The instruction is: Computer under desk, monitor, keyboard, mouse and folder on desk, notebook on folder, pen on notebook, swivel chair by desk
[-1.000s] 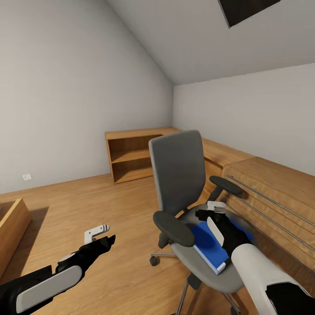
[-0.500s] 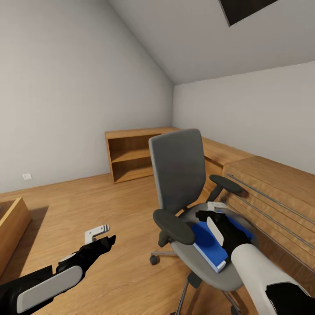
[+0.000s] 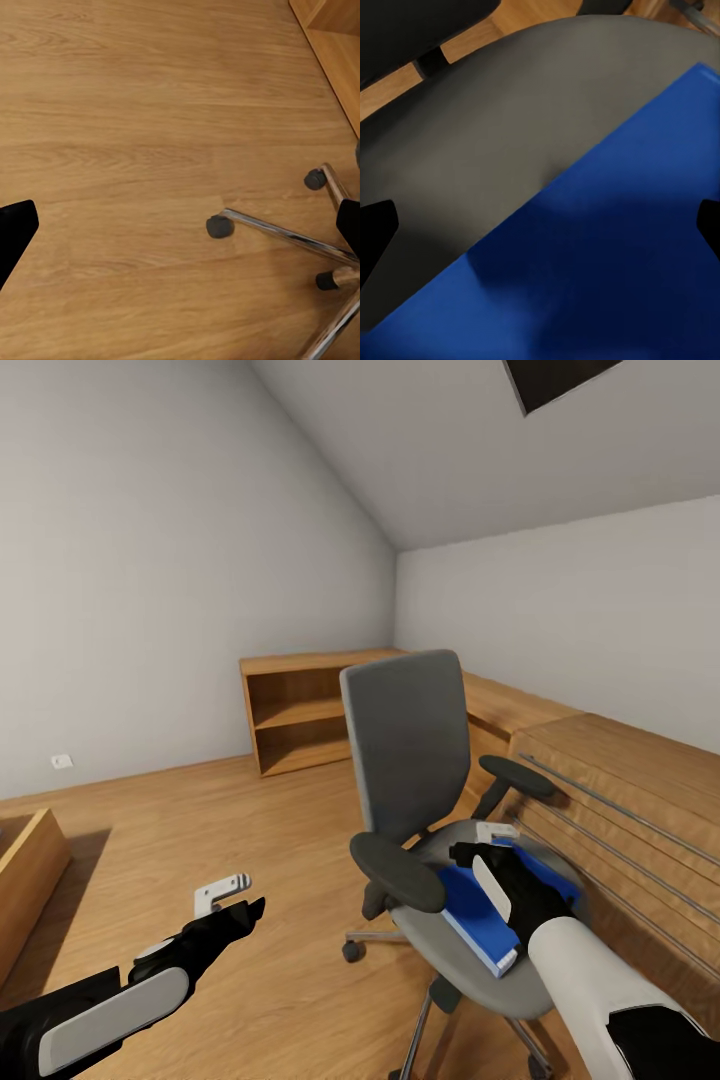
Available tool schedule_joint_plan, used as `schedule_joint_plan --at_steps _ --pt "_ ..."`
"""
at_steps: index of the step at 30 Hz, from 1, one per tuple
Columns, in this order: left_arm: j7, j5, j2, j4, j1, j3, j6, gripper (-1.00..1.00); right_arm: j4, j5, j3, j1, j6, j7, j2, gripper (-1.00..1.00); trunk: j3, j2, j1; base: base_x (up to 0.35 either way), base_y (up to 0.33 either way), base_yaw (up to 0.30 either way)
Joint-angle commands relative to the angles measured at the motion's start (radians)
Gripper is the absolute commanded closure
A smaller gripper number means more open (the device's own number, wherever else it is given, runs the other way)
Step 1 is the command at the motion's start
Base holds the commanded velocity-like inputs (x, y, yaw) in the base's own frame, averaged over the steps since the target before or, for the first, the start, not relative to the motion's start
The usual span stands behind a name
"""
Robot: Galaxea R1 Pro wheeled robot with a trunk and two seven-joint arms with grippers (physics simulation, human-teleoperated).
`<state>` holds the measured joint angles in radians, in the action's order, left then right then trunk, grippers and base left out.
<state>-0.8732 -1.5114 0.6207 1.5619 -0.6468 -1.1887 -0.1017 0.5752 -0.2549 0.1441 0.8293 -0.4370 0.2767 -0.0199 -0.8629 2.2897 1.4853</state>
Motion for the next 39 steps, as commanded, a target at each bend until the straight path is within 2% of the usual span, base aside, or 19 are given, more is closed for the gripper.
schedule_joint_plan --at_steps 1,5,9,14,22,25,39 --pt "-0.002 -0.009 0.001 0.001 -0.002 -0.003 -0.01 -1.0 0.002 -0.01 0.009 0.001 -0.004 0.009 -0.002 -1.0 -0.004 0.008 0.004 0.0 0.0 0.0" --pt "-0.003 -0.009 0.001 0.001 -0.002 -0.003 -0.01 -1.0 0.0 -0.01 0.008 0.001 -0.004 0.01 -0.001 -1.0 -0.017 0.036 0.019 0.0 0.0 0.0" --pt "-0.002 -0.009 0.001 0.001 -0.002 -0.003 -0.01 -1.0 0.0 -0.01 0.008 0.001 -0.005 0.01 0.0 -1.0 -0.017 0.036 0.019 0.0 0.0 0.0" --pt "-0.002 -0.009 0.001 0.001 -0.002 -0.003 -0.01 -1.0 0.0 -0.01 0.008 0.001 -0.004 0.01 0.0 -1.0 -0.032 0.071 0.038 0.0 0.0 0.0" --pt "-0.002 -0.009 0.001 0.001 -0.002 -0.003 -0.01 -1.0 0.0 -0.01 0.008 0.001 -0.005 0.01 0.0 -1.0 -0.032 0.071 0.038 0.0 0.0 0.0" --pt "-0.002 -0.009 0.001 0.001 -0.002 -0.003 -0.01 -1.0 0.0 -0.009 0.008 0.001 -0.005 0.01 0.0 -1.0 -0.042 0.092 0.05 0.0 0.0 0.0" --pt "-0.001 -0.01 0.001 0.0 -0.002 -0.003 -0.01 -1.0 0.0 -0.009 0.008 0.001 -0.005 0.01 0.0 -1.0 -0.042 0.092 0.05 0.0 0.0 0.0"
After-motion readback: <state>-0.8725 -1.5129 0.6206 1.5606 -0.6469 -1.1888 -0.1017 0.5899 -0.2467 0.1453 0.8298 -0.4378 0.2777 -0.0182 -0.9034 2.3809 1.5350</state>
